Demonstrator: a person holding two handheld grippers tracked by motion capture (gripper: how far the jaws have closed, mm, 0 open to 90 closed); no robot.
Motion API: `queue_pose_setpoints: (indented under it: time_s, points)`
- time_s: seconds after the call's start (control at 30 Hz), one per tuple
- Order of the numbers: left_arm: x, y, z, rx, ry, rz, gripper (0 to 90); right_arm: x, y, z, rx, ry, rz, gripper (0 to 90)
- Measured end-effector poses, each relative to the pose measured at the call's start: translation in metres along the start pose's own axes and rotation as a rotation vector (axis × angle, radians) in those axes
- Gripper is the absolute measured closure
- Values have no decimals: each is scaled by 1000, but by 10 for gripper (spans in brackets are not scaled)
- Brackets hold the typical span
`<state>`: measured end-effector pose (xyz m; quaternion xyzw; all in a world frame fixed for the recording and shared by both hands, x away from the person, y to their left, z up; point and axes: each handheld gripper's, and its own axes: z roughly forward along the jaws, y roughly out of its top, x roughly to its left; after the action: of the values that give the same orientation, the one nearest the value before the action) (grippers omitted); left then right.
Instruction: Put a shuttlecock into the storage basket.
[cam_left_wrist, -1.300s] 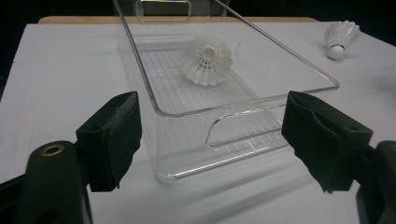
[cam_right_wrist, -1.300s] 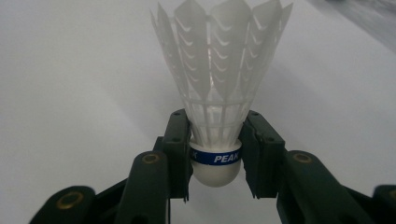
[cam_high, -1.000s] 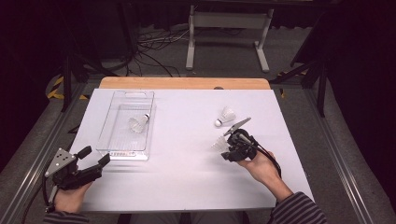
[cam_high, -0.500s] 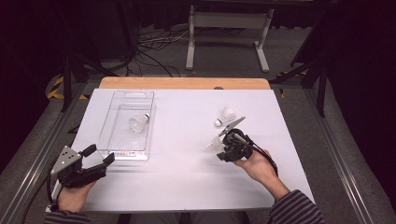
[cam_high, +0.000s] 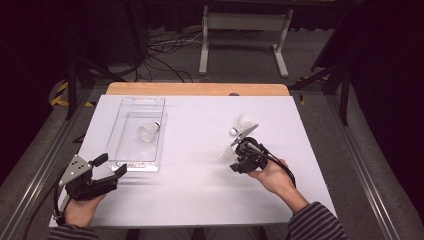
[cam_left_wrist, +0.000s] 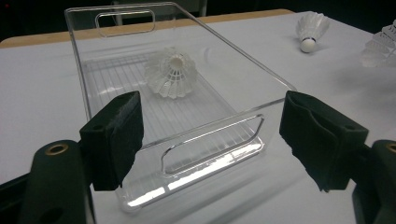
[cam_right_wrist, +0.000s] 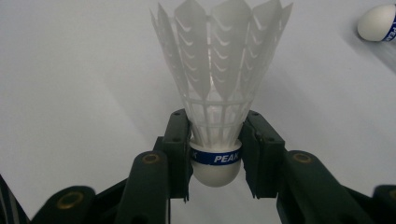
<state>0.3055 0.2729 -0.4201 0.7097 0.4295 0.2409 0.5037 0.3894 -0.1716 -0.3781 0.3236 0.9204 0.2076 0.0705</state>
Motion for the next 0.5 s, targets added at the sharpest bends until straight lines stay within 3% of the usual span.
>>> queue_pose_setpoints:
  time_s: [0.5]
  points:
    - [-12,12,16,26,-65,37,254,5,8,3,16,12,-33,659]
